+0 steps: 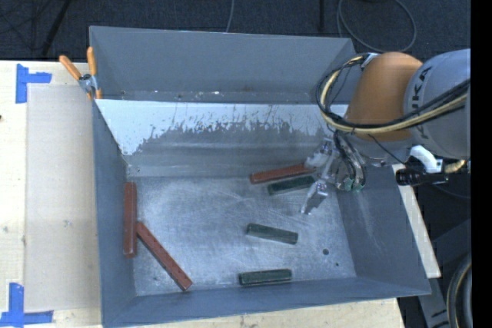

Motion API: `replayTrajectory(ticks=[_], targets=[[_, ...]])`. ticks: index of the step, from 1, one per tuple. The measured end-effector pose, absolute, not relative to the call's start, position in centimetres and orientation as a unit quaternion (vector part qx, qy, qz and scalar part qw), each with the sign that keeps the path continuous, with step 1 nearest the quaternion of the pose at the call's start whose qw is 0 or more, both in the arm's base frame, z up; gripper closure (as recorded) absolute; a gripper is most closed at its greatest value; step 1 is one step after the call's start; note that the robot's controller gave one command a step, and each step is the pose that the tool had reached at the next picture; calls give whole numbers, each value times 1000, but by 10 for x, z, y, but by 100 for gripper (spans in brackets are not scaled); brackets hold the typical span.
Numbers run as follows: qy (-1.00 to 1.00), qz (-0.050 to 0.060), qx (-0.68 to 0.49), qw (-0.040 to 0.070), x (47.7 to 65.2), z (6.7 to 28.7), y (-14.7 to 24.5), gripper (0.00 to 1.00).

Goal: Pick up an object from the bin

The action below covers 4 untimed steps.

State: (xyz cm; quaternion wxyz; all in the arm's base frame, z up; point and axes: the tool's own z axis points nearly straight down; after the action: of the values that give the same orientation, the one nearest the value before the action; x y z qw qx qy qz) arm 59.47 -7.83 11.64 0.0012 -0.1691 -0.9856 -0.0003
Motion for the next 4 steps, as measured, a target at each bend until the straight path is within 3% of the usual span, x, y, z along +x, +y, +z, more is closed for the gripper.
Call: replayTrajectory(ticks=[1,2,3,4], targets=[[-999,0,-49,1,557,117,-52,0],[-1000,-1,-31,-1,583,96,-60,0],[-992,1,-123,-17,523,81,-19,100],[-992,1,-122,-17,523,81,-19,100]])
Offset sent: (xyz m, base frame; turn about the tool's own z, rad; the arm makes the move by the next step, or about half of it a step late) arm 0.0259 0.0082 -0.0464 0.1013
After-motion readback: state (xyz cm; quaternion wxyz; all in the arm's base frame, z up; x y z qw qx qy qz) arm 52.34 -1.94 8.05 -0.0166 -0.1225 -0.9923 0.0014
